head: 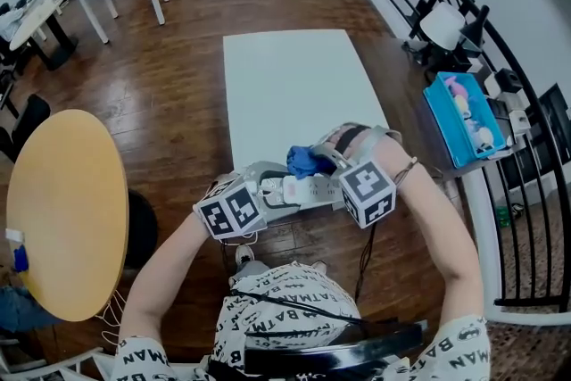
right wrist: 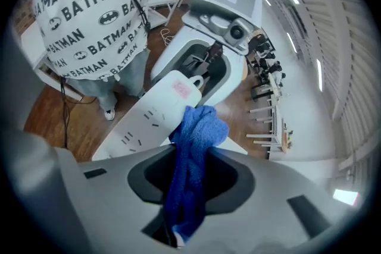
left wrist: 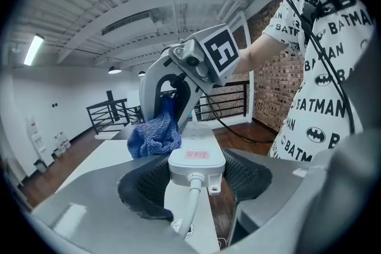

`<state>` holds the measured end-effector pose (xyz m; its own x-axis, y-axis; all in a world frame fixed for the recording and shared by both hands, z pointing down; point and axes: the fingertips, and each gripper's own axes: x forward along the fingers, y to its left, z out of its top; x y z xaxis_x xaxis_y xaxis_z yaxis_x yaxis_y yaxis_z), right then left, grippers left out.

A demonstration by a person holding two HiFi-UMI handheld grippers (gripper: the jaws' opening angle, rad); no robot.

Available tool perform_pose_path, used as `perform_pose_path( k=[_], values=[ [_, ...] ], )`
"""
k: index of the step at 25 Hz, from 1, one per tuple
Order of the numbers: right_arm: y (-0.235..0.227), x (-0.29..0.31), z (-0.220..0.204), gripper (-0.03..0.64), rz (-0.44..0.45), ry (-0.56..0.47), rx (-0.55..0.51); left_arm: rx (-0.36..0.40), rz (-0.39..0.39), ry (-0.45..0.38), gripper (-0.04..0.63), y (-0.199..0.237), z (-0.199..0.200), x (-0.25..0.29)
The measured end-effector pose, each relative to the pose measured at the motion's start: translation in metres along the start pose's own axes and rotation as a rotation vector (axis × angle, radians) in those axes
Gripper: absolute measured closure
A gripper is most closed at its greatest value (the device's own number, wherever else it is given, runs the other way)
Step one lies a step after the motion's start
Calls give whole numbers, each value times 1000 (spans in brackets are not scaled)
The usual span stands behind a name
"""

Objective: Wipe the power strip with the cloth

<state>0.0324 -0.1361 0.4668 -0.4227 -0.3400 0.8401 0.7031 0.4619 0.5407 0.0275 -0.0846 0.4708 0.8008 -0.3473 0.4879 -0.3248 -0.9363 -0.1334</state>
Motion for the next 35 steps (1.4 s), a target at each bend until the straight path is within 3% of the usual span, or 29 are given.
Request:
perform_pose_path(
  k=[5, 20, 27, 31, 35],
  values=[
    [15, -6, -18, 491, 30, 50, 4, -26, 2, -22, 318, 2, -1, -12],
    [61, -26, -91, 491, 39, 172, 160, -78, 49, -58, 318, 16, -5, -36],
    [51, -25, -120, 491, -66, 198, 411, -156, 82, -126, 318, 26, -10, -47],
    [47, -9, -106, 491, -69, 146, 473, -150, 101, -130, 318, 30, -5, -42],
    [45, -10, -91, 492, -94, 126, 464, -143, 124, -104, 318, 34, -6, -38]
  ],
)
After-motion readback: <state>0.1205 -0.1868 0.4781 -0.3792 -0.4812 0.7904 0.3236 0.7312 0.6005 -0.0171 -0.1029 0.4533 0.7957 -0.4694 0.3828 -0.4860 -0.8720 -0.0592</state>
